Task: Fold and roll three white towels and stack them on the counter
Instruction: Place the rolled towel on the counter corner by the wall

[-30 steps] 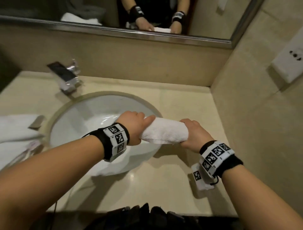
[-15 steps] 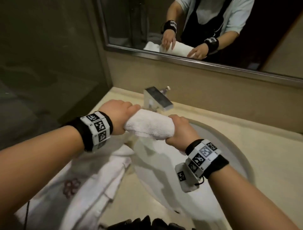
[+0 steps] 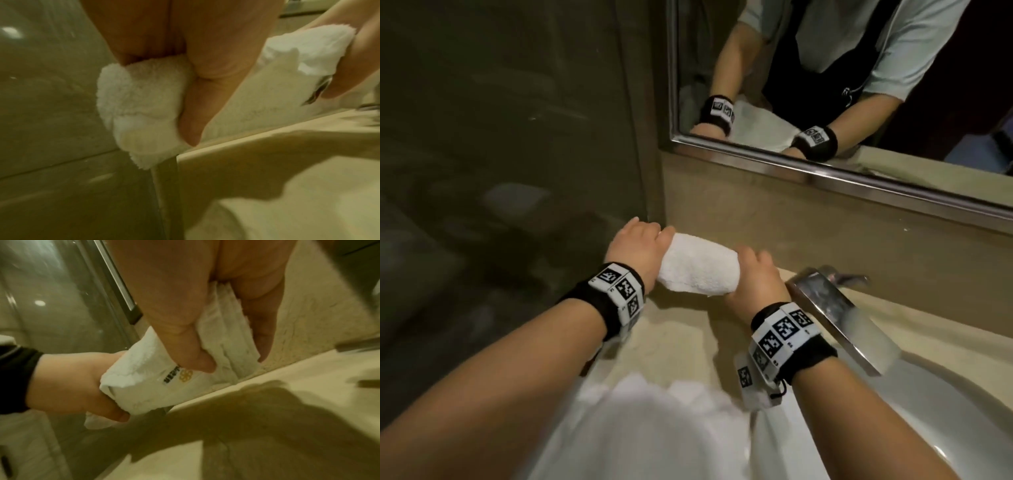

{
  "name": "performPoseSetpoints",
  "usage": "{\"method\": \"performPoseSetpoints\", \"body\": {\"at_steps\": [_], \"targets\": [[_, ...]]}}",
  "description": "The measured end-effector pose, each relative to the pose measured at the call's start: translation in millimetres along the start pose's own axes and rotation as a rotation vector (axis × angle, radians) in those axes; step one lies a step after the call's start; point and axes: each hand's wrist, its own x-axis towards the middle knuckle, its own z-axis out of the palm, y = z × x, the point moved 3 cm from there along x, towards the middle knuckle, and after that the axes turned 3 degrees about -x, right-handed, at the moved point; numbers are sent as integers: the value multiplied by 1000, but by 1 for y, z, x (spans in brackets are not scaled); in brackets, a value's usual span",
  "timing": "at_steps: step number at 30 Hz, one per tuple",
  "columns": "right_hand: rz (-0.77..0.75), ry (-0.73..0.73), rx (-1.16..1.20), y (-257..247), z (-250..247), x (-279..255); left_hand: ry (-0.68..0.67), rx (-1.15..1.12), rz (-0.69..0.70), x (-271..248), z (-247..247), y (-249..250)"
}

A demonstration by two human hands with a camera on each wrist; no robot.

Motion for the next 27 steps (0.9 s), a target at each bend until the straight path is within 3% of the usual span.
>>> {"method": "performPoseSetpoints", "body": {"at_steps": [4,8,17,21,24,27], "targets": [[51,68,-14,-2,15,35,26,-23,-39,39,17,-8],[90,0,-82,-3,32,61,-2,-20,-76,53,34,-11],[90,-3,-151,-8,24,49,-72,-60,-82,45,35,-8],[-41,14,-160,-23,-7,19,-106,-229,-97,9,5,-10],[-262,28,-138,-37,-28,-23,-95,-360,-152,-39,-24,-10],[-459,-139,-169,-42,-26,-82,-126,-419,-156,-102,-38,-5]]}}
